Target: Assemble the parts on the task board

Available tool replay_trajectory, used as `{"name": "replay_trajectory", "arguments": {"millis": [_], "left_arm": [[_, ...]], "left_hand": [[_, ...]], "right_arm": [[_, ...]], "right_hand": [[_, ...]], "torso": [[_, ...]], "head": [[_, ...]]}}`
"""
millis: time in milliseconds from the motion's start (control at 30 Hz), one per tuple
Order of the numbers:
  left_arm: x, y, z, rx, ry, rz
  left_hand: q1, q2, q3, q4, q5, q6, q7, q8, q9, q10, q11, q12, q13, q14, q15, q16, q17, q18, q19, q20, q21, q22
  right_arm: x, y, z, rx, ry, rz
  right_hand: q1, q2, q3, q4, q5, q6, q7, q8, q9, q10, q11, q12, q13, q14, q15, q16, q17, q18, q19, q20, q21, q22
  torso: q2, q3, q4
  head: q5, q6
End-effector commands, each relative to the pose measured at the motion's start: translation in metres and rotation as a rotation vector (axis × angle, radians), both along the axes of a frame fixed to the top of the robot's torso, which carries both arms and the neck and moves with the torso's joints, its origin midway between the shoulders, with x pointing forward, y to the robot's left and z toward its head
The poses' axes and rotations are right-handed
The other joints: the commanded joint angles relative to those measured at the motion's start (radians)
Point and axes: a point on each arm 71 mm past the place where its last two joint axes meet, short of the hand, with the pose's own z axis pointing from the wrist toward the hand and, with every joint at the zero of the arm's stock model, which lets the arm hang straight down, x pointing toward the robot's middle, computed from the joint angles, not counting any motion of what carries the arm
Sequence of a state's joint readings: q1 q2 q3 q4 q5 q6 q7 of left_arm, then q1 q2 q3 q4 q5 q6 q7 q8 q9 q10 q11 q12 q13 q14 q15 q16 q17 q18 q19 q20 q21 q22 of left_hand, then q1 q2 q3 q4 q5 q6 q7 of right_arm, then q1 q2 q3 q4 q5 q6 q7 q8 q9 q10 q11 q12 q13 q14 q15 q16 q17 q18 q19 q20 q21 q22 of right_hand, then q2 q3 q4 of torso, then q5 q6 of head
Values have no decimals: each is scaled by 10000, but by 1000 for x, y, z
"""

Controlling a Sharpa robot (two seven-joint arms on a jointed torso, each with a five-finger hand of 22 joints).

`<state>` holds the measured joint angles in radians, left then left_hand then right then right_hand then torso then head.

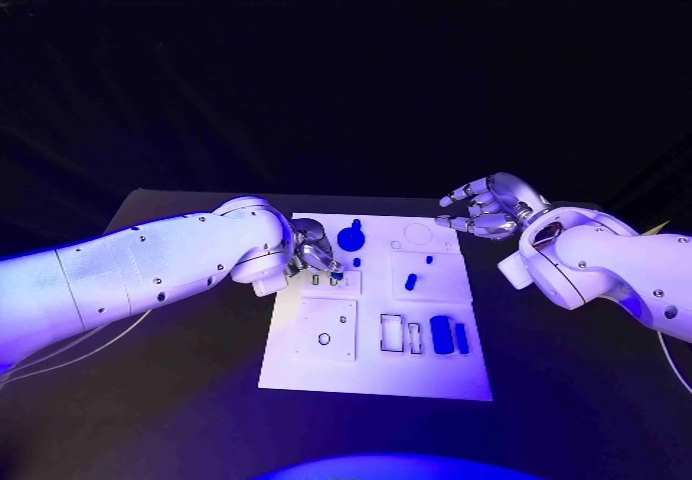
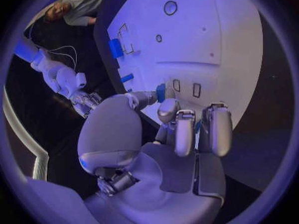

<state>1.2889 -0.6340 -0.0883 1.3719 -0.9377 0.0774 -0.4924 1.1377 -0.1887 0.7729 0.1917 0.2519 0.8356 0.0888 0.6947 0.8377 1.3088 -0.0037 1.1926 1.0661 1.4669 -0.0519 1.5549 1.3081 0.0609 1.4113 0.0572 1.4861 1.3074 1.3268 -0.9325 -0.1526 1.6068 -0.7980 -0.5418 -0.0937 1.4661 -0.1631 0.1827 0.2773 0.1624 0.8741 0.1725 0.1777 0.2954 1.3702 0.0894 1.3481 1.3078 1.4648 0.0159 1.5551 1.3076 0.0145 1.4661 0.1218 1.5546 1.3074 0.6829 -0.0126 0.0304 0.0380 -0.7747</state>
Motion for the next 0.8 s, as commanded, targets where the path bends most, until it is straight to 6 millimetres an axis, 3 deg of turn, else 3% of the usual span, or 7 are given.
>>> {"name": "replay_trajectory", "arguments": {"millis": [33, 500, 533, 733, 767, 800], "left_arm": [[1, -1, 1, 298, -551, -60], [0, -2, -3, 753, -723, -265], [0, -2, -3, 812, -752, -294], [0, -2, -4, 982, -765, -403], [0, -2, -4, 1016, -764, -425], [0, -2, -5, 1030, -770, -433]], "left_hand": [[-105, -14, 1904, -1984, 90, 221, -154, 47, 10, 80, -2, -29, 16, 957, -84, 0, 2367, -123, 41, -41, 33, 599], [-181, -47, 1928, -2014, 370, 290, -178, 60, 56, 107, -25, -55, -9, 961, -103, 7, 2378, -126, 52, -62, 43, 617], [-183, -48, 1928, -2014, 374, 292, -178, 60, 56, 105, -25, -59, -15, 960, -103, 4, 2374, -125, 49, -62, 41, 614], [-204, -56, 1928, -2013, 409, 304, -182, 68, 66, 104, -28, -69, -27, 962, -104, 8, 2380, -125, 51, -65, 43, 617], [-204, -56, 1928, -2013, 409, 304, -182, 68, 66, 104, -28, -69, -27, 962, -104, 8, 2380, -125, 51, -65, 43, 617], [-204, -56, 1928, -2013, 409, 304, -182, 68, 66, 104, -28, -69, -27, 962, -104, 8, 2380, -125, 51, -65, 43, 617]], "right_arm": [[-1, 1, 0, -49, -119, 173], [0, 1, 0, -68, -86, 198], [-1, 1, 0, -65, -85, 206], [-1, 2, 0, -54, -82, 242], [-2, 2, 0, -53, -83, 241], [-2, 2, 0, -54, -83, 240]], "right_hand": [[-45, 85, 54, 14, -1, -57, -1, 44, -8, 34, -33, 34, 364, 919, -53, -58, 2051, -96, 954, -86, -29, 2514], [-39, 85, 77, 5, 26, -70, -1, 50, -11, 26, -35, 25, 354, 917, -54, -62, 2043, -93, 949, -87, -39, 2507], [-39, 85, 77, 5, 26, -70, -1, 50, -11, 26, -35, 25, 354, 917, -54, -62, 2043, -93, 949, -87, -39, 2507], [-39, 85, 77, 5, 26, -70, -1, 50, -11, 26, -35, 25, 354, 917, -54, -62, 2043, -93, 949, -87, -39, 2507], [-39, 85, 77, 5, 26, -70, -1, 50, -11, 26, -35, 25, 354, 917, -54, -62, 2043, -93, 949, -87, -39, 2507], [-39, 85, 77, 5, 26, -70, -1, 50, -11, 26, -35, 25, 354, 917, -54, -62, 2043, -93, 949, -87, -39, 2507]], "torso": [[9, -2, -9], [17, -1, -14], [24, 3, -11], [25, 7, -9], [24, 4, -6], [24, 4, -6]], "head": [[19, -5], [67, -46], [71, -129], [98, -122], [86, -197], [86, -197]]}}
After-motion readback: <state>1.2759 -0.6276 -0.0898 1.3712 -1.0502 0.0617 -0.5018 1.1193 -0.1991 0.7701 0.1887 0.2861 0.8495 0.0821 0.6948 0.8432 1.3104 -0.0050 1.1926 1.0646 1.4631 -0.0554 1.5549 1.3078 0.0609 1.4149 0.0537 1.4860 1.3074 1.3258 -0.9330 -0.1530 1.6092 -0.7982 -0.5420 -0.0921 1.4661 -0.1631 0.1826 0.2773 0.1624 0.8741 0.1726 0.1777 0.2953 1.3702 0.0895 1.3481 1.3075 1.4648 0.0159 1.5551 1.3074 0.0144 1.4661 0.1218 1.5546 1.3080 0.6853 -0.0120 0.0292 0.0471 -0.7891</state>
